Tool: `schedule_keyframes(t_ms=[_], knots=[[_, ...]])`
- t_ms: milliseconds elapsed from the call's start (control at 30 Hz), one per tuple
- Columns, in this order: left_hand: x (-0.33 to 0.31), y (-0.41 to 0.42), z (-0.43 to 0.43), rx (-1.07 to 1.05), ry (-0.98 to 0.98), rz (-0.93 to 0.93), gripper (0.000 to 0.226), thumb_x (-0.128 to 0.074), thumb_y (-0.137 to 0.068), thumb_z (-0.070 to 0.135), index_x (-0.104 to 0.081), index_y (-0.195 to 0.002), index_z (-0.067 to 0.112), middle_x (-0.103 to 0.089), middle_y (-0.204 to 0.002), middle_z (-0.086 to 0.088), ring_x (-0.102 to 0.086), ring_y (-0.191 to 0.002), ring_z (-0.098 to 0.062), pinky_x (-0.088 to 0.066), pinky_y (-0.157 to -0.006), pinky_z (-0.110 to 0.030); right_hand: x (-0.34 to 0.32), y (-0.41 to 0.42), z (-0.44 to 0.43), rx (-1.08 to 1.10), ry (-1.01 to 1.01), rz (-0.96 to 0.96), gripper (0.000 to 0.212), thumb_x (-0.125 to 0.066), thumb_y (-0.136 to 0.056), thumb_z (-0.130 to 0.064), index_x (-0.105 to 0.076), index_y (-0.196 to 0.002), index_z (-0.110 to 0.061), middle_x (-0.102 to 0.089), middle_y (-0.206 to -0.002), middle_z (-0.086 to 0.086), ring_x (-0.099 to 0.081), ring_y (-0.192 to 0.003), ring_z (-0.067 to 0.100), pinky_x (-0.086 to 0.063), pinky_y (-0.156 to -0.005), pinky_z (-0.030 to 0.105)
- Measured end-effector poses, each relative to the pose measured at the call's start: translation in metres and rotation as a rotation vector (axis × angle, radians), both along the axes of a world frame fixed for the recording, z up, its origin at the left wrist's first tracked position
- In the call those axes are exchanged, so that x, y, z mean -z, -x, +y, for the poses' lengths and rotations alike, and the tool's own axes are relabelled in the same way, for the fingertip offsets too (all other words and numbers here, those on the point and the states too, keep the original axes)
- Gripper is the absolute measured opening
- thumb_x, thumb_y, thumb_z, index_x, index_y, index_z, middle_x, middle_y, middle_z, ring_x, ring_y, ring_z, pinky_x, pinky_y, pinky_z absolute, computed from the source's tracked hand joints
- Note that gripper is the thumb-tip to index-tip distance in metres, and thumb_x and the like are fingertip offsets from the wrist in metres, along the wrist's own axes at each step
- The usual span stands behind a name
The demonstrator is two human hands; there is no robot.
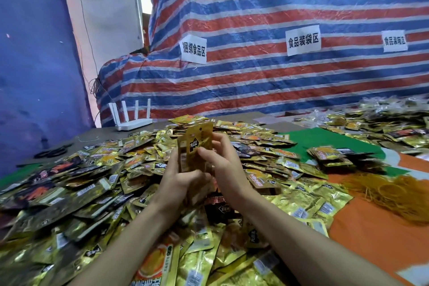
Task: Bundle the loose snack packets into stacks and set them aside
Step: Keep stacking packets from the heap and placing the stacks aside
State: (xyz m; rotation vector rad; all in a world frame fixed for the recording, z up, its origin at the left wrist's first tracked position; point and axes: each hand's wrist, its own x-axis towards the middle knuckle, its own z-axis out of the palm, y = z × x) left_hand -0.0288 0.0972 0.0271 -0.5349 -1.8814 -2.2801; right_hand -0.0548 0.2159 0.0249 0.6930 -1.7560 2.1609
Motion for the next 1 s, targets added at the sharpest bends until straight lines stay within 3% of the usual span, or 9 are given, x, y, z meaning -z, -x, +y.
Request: schedule_keyframes(t_ms=[167, 300, 467, 533, 600, 700, 800, 933, 1000], knots=[[0.003, 0.005, -0.003, -0.011, 0.099, 0.072, 0.031, -0.062, -0.058, 0.002, -0.074, -0.085, 0.010, -0.069, -0.069, -0.008, -0.066, -0.060, -0.021, -0.053, -0.050, -0.027, 0.003, -0.002, -0.009, 0.006, -0.059, 0.017, 0.054, -0.051, -0.071, -0.013, -0.058, -0.123, -0.026, -0.067, -0.114, 0.002, -0.068, -0.096, 0.005, -0.055, -0.075, 0.021], [0.004, 0.006, -0.002, -0.107, 0.249, 0.221, 0.036, -0.057, -0.060, 0.005, -0.073, -0.092, 0.014, -0.076, -0.079, -0.001, -0.071, -0.073, -0.013, -0.057, -0.063, -0.024, 0.003, -0.008, -0.011, 0.026, -0.069, 0.047, 0.057, -0.050, -0.066, -0.006, -0.057, -0.118, -0.029, -0.064, -0.110, 0.003, -0.065, -0.089, -0.003, -0.053, -0.073, 0.018], [0.002, 0.010, -0.003, -0.226, 0.207, 0.269, 0.030, -0.056, -0.063, 0.007, -0.068, -0.090, 0.001, -0.072, -0.072, -0.003, -0.068, -0.067, -0.018, -0.055, -0.059, -0.026, -0.006, -0.016, -0.006, 0.302, -0.286, 0.120, 0.059, -0.061, -0.078, -0.014, -0.058, -0.135, -0.026, -0.035, -0.142, -0.002, -0.041, -0.127, -0.004, -0.038, -0.098, 0.007], [0.004, 0.010, -0.007, -0.232, 0.226, 0.271, 0.037, -0.058, -0.065, 0.009, -0.061, -0.101, -0.002, -0.063, -0.070, -0.009, -0.060, -0.062, -0.027, -0.051, -0.053, -0.031, -0.013, -0.017, 0.003, 0.398, -0.408, 0.138, 0.049, -0.066, -0.084, -0.011, -0.063, -0.131, -0.025, -0.038, -0.142, 0.000, -0.037, -0.135, 0.009, -0.032, -0.110, 0.019], [0.005, 0.008, -0.012, -0.210, 0.257, 0.266, 0.042, -0.065, -0.071, 0.011, -0.056, -0.111, 0.006, -0.058, -0.078, -0.016, -0.058, -0.065, -0.032, -0.053, -0.057, -0.038, -0.019, -0.018, 0.016, 0.452, -0.512, 0.160, 0.038, -0.063, -0.085, -0.012, -0.069, -0.121, -0.021, -0.048, -0.132, 0.000, -0.046, -0.126, 0.013, -0.038, -0.103, 0.022], [0.005, 0.005, -0.015, -0.181, 0.367, 0.324, 0.027, -0.070, -0.079, -0.002, -0.051, -0.097, 0.001, -0.054, -0.077, -0.019, -0.053, -0.065, -0.034, -0.050, -0.057, -0.034, -0.031, -0.023, 0.046, 0.562, -0.644, 0.159, 0.028, -0.061, -0.083, -0.018, -0.073, -0.108, -0.018, -0.063, -0.112, 0.000, -0.058, -0.100, 0.012, -0.049, -0.082, 0.027], [0.003, 0.001, -0.013, -0.159, 0.424, 0.353, 0.030, -0.065, -0.070, 0.002, -0.051, -0.097, 0.004, -0.054, -0.086, -0.025, -0.053, -0.073, -0.033, -0.049, -0.061, -0.031, -0.043, -0.025, 0.094, 0.682, -0.900, -0.001, 0.021, -0.061, -0.084, -0.013, -0.076, -0.096, -0.019, -0.071, -0.095, -0.003, -0.064, -0.088, 0.015, -0.054, -0.079, 0.031], [0.004, 0.000, -0.009, -0.092, 0.483, 0.340, 0.039, -0.062, -0.079, -0.020, -0.055, -0.106, 0.008, -0.064, -0.080, -0.001, -0.055, -0.062, -0.014, -0.045, -0.052, -0.017, -0.053, -0.027, 0.179, 0.875, -1.244, -0.302, 0.014, -0.063, -0.087, -0.013, -0.072, -0.097, -0.016, -0.073, -0.095, 0.004, -0.067, -0.087, 0.023, -0.059, -0.084, 0.041], [0.006, 0.003, -0.010, -0.085, 0.475, 0.328, 0.046, -0.059, -0.079, -0.024, -0.055, -0.109, 0.012, -0.068, -0.085, 0.002, -0.058, -0.068, -0.022, -0.047, -0.057, -0.019, -0.058, -0.036, 0.216, 0.922, -1.411, -0.399, 0.007, -0.061, -0.086, -0.012, -0.066, -0.091, -0.014, -0.068, -0.083, 0.004, -0.066, -0.078, 0.023, -0.059, -0.072, 0.035]])
